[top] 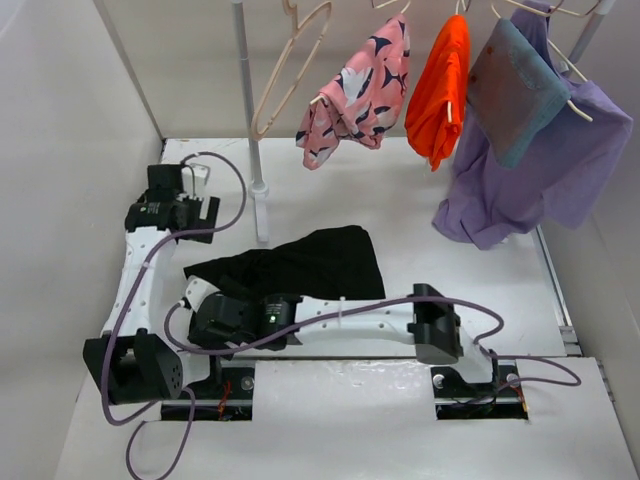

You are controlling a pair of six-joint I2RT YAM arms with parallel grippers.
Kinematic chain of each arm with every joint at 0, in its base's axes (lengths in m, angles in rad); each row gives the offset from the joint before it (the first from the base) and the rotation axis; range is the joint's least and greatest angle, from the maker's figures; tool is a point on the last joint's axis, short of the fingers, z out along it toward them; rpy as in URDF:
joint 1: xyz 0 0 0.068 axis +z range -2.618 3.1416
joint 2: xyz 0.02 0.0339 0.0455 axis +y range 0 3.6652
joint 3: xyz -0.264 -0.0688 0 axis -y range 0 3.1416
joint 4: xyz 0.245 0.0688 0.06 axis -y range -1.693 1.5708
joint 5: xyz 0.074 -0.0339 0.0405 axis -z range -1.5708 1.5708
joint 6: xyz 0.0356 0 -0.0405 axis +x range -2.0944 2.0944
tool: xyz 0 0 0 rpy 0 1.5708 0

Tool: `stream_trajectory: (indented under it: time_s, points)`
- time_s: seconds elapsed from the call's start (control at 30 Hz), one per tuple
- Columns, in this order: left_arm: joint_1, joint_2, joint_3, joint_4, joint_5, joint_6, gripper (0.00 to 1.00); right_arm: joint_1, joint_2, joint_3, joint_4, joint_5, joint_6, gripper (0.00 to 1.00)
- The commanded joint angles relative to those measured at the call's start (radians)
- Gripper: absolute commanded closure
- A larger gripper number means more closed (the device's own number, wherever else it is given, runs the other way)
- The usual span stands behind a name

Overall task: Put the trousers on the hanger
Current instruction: Fold the trousers at the center of the board.

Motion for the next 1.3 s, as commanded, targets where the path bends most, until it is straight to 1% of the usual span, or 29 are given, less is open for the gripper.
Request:
stream_trajectory:
  time_s: [0.0, 0.1, 0.13, 0.17, 0.2, 0.23, 0.27, 0.3, 0.33, 0.37, 0.4, 0.43, 0.47, 0.5, 0.53, 0.6, 0.63, 0.7, 0.73, 0.77, 0.83, 0.9, 0.93, 1.03, 1.07, 1.1, 1.2, 1.23, 1.27]
  points:
    - [-0.080, -0.002, 0.023, -0.053, 0.039, 0.039, 0.12, -0.025, -0.078, -0.023, 0.050, -0.112, 0.044, 0.02]
    - [-0.158, -0.013, 0.014, -0.053, 0.058, 0.051, 0.12, -0.083, -0.167, -0.102, 0.028, -0.161, 0.147, 0.02]
    - [-0.180, -0.013, 0.025, -0.053, 0.059, 0.060, 0.12, -0.098, -0.208, -0.144, 0.066, -0.189, 0.182, 0.02]
    - [-0.201, 0.005, 0.039, -0.063, 0.069, 0.060, 0.12, -0.132, -0.314, -0.250, 0.089, -0.207, 0.215, 0.02]
    - [-0.249, 0.014, 0.048, -0.081, 0.092, 0.060, 0.12, -0.146, -0.374, -0.312, 0.135, -0.220, 0.279, 0.03]
    - [-0.278, 0.027, 0.048, -0.093, 0.103, 0.060, 0.12, -0.166, -0.438, -0.439, 0.154, -0.220, 0.307, 0.03]
    - [-0.307, 0.039, 0.058, -0.102, 0.103, 0.048, 0.12, -0.166, -0.503, -0.499, 0.163, -0.220, 0.331, 0.03]
    - [-0.368, 0.059, 0.059, -0.112, 0.112, 0.048, 0.12, -0.175, -0.625, -0.555, 0.163, -0.198, 0.372, 0.03]
    - [-0.401, 0.059, 0.045, -0.112, 0.112, 0.039, 0.12, -0.175, -0.679, -0.605, 0.153, -0.182, 0.388, 0.03]
    - [-0.431, 0.071, 0.031, -0.112, 0.112, 0.039, 0.12, -0.175, -0.727, -0.650, 0.099, -0.146, 0.411, 0.03]
    - [-0.460, 0.071, -0.001, -0.103, 0.099, 0.028, 0.12, -0.211, -0.771, -0.728, 0.064, -0.137, 0.442, 0.02]
    - [-0.523, 0.080, -0.018, -0.093, 0.088, 0.028, 0.12, -0.241, -0.852, -0.769, 0.036, -0.137, 0.501, 0.02]
    - [-0.554, 0.089, -0.033, -0.080, 0.068, 0.016, 0.12, -0.276, -0.894, -0.811, 0.015, -0.166, 0.526, 0.02]
    - [-0.583, 0.090, -0.049, -0.079, 0.057, 0.016, 0.12, -0.358, -0.934, -0.895, 0.002, -0.183, 0.548, 0.02]
    - [-0.612, 0.111, -0.073, -0.057, 0.040, -0.005, 0.11, -0.409, -1.006, -0.935, 0.002, -0.201, 0.574, 0.00]
    - [-0.686, 0.134, -0.095, -0.037, -0.032, -0.024, 0.09, -0.523, -1.046, -0.995, 0.002, -0.259, 0.574, 0.00]
    - [-0.706, 0.149, -0.105, -0.027, -0.059, -0.024, 0.09, -0.637, -1.046, -1.024, 0.011, -0.276, 0.574, 0.00]
    - [-0.743, 0.201, -0.106, -0.017, -0.105, -0.045, 0.09, -0.742, -1.011, -1.035, 0.020, -0.324, 0.551, 0.00]
    - [-0.743, 0.215, -0.106, -0.017, -0.106, -0.046, 0.09, -0.832, -0.985, -1.035, 0.049, -0.348, 0.537, 0.00]
    - [-0.752, 0.238, -0.106, -0.017, -0.116, -0.046, 0.09, -0.869, -0.920, -1.044, 0.072, -0.380, 0.499, 0.00]
    - [-0.752, 0.248, -0.119, -0.017, -0.138, -0.055, 0.15, -0.914, -0.850, -1.044, 0.155, -0.481, 0.467, 0.00]
    - [-0.752, 0.248, -0.151, -0.029, -0.170, -0.065, 0.24, -0.925, -0.759, -1.020, 0.189, -0.516, 0.447, 0.00]
    - [-0.752, 0.248, -0.168, -0.029, -0.200, -0.065, 0.31, -0.925, -0.732, -1.020, 0.204, -0.528, 0.446, 0.00]
    - [-0.752, 0.220, -0.231, -0.029, -0.227, -0.075, 0.41, -0.943, -0.649, -1.009, 0.281, -0.574, 0.456, 0.00]
    - [-0.752, 0.220, -0.240, -0.029, -0.227, -0.084, 0.47, -0.944, -0.631, -1.009, 0.316, -0.598, 0.456, 0.02]
    - [-0.738, 0.209, -0.250, -0.038, -0.227, -0.084, 0.57, -0.944, -0.596, -1.009, 0.327, -0.599, 0.469, 0.03]
    - [-0.691, 0.186, -0.262, -0.038, -0.207, -0.075, 0.74, -0.953, -0.545, -1.034, 0.387, -0.654, 0.499, 0.12]
    - [-0.679, 0.162, -0.262, -0.047, -0.198, -0.064, 0.84, -0.963, -0.519, -1.046, 0.399, -0.669, 0.509, 0.25]
    - [-0.653, 0.145, -0.262, -0.047, -0.187, -0.052, 0.91, -0.963, -0.510, -1.046, 0.412, -0.678, 0.509, 0.31]
